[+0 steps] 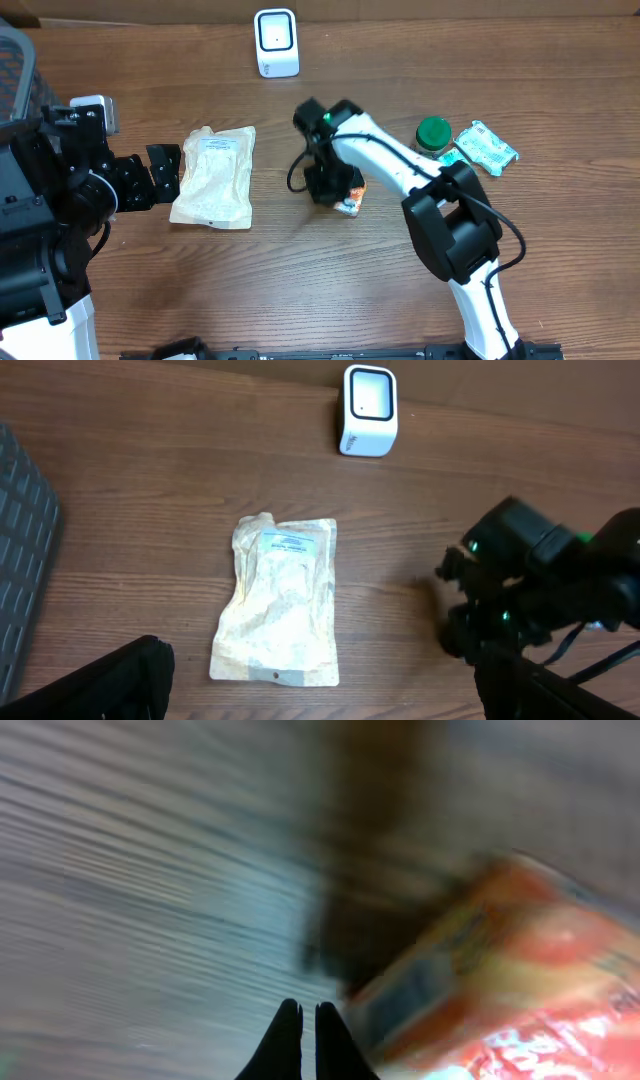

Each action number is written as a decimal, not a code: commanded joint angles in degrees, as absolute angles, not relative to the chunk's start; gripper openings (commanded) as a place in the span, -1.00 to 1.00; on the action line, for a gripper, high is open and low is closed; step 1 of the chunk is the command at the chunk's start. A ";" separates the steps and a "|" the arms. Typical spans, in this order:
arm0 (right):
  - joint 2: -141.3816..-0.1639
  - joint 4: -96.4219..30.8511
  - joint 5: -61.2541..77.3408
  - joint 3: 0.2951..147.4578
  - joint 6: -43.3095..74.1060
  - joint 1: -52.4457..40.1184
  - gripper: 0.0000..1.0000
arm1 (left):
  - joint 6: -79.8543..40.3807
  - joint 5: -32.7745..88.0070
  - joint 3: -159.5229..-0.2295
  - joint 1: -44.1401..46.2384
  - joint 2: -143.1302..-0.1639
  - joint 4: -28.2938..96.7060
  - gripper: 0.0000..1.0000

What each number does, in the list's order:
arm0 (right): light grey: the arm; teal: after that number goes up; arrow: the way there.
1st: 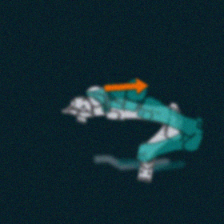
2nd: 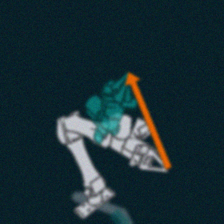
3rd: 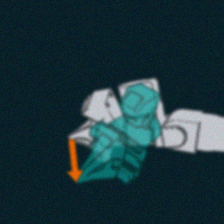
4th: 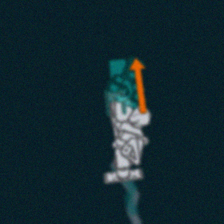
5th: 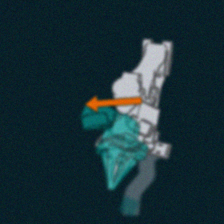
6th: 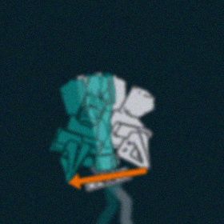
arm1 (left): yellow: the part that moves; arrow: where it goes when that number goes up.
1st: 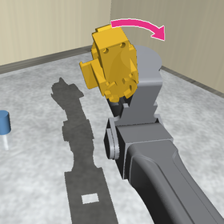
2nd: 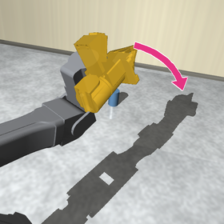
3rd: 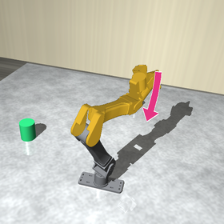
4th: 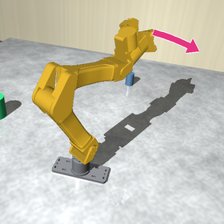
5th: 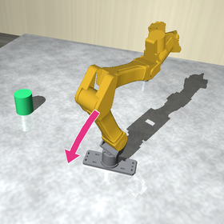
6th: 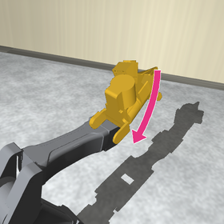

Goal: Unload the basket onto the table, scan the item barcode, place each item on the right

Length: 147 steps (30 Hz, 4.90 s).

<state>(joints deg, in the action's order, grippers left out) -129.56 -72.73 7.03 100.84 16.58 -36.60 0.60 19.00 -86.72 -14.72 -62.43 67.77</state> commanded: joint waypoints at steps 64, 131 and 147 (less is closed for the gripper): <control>-117.64 -54.50 5.23 86.56 16.03 -26.28 -0.92 | 1.74 18.90 -87.74 -14.98 -63.37 67.72 0.99; -115.98 -61.52 17.85 92.90 16.64 -30.63 -0.42 | 1.74 18.90 -87.74 -14.98 -67.83 67.72 0.99; -117.14 -49.36 24.47 80.55 10.74 -30.30 -0.45 | 1.74 18.87 -87.74 -14.98 -71.70 67.70 0.99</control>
